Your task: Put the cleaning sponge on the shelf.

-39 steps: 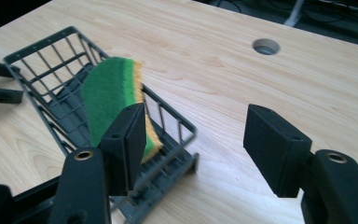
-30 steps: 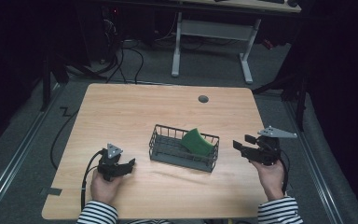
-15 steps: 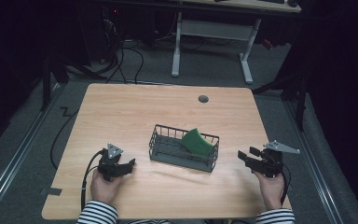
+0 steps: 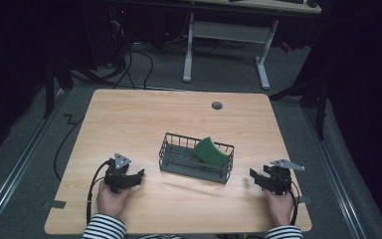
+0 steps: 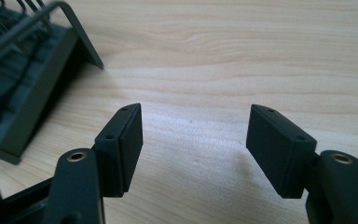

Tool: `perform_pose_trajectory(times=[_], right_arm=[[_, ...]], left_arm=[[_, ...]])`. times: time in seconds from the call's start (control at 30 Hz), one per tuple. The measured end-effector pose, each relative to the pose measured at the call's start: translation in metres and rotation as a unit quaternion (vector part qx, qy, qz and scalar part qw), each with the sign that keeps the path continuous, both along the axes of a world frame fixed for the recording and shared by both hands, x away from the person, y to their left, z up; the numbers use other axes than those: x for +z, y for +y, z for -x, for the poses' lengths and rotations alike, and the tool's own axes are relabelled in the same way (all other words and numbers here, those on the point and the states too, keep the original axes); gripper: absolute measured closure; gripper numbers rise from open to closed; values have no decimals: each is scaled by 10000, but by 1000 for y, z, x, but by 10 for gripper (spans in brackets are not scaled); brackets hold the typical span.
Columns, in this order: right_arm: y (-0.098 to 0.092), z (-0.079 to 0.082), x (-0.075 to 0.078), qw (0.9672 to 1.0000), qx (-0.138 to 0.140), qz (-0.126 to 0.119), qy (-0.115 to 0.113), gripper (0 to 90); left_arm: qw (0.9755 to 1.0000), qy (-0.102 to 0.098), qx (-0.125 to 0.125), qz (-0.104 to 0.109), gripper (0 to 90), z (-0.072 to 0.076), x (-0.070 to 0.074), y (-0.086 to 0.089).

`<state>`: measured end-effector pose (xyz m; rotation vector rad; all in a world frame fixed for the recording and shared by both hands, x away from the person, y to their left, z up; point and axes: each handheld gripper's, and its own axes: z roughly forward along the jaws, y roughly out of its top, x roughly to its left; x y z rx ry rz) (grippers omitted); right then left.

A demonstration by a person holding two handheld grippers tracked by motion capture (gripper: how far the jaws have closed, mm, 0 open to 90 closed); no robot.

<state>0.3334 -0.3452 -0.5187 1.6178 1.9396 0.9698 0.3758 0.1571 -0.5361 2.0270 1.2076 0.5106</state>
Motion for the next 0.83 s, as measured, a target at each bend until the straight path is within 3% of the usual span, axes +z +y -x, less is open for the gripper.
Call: perform_pose_trajectory(times=[0.3,0.5,0.83], right_arm=[[7,1,-10,9995,-10,295,88,344],[13,3,-12,9979,36,647,12,320],[14,3,-12,9979,31,641,7,308]], left_arm=[[10000,-5,-2,-19,288,0,0,0],[10000,-5,-3,-27,288,0,0,-1],[10000,-3,-3,-20,287,0,0,0]])
